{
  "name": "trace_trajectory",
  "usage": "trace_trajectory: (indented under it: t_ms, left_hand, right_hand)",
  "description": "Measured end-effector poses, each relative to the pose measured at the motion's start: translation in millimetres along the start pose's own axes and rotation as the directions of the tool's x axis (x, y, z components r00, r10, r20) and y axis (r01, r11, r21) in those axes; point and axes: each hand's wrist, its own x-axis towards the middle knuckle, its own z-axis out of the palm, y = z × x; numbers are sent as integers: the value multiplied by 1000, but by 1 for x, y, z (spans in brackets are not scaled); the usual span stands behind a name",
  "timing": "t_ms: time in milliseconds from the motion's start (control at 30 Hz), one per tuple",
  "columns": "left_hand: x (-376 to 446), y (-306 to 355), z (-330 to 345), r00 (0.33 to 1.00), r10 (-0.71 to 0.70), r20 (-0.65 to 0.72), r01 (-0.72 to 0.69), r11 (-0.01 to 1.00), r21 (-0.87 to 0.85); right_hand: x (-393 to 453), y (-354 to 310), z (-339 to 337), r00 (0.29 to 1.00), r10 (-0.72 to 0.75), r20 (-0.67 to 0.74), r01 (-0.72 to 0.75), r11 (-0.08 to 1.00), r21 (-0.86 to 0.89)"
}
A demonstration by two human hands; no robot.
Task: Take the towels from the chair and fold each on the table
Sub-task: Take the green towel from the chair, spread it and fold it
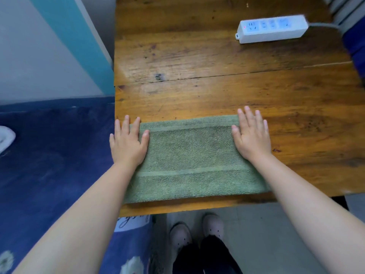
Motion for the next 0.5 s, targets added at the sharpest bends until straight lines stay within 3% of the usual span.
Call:
trace_trajectory:
  t_ms: [67,200,267,400,500]
  left_hand:
    - [0,1,-2,1000,-3,26,2,999,43]
    - [5,3,-18,985,37,167,-99,920,379]
    - [2,7,-24,986,93,137,-148,869,472]
    - [-18,29,-15,949,301,92,-312,865,392]
    - [-38,48,0,801,583,138,-598,767,233]
  right_hand:
    - [-1,9,-4,999,52,0,-52,998,31]
    - [-1,13,-9,996,66,68,-71,995,65]
    - [-9,9,-12,993,91,72,-100,986,131]
    - [-58,2,-6,983,159,92,-172,971,166]
    - [-94,2,9,977,189,102,-201,972,120]
